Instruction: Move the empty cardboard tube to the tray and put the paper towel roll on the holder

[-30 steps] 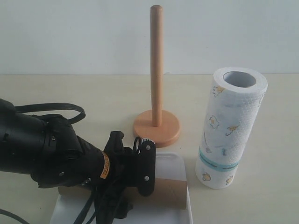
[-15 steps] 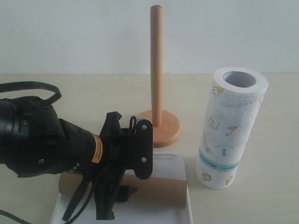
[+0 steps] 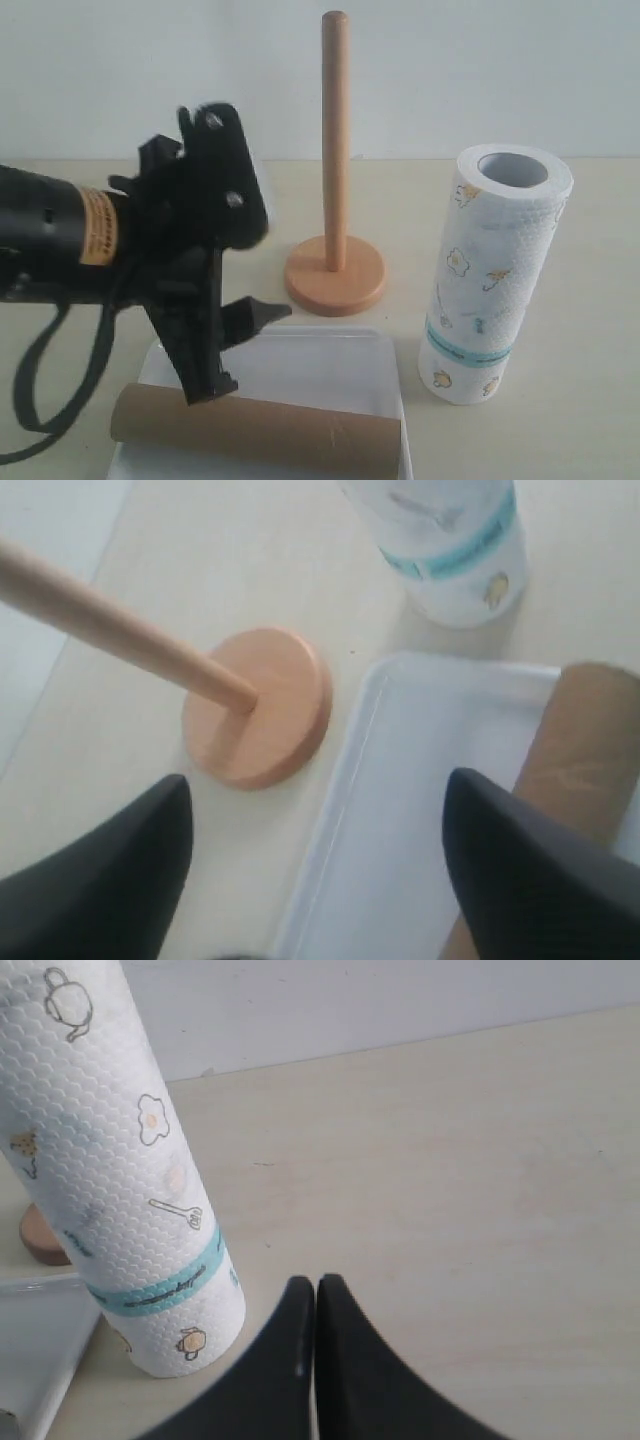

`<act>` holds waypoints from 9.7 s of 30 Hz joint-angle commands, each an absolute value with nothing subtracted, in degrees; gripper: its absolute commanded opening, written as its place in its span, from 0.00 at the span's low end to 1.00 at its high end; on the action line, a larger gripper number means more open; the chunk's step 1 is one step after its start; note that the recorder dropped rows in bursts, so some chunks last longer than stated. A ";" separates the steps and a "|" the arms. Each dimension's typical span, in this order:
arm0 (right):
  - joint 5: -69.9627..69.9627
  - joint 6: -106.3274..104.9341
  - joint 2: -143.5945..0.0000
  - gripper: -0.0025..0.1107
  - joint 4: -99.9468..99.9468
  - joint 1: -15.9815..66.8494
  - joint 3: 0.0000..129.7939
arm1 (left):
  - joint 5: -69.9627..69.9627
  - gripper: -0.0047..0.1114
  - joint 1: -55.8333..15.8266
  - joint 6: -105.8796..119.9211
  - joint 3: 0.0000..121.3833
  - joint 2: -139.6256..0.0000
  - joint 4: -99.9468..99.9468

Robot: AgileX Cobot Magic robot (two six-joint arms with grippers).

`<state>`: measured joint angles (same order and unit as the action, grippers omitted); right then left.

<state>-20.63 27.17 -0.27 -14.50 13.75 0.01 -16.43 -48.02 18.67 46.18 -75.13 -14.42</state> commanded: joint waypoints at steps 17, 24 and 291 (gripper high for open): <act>-20.37 27.03 0.00 0.02 -14.64 13.84 0.00 | -27.00 0.08 -48.51 1.77 45.35 -59.09 -4.08; -20.37 27.03 0.00 0.02 -14.64 13.84 0.00 | -27.00 0.08 -48.51 1.77 45.35 -59.09 -4.08; 53.23 -1.97 -86.19 0.88 10.02 33.73 14.97 | -17.75 0.08 -3.94 -4.90 0.00 0.00 0.98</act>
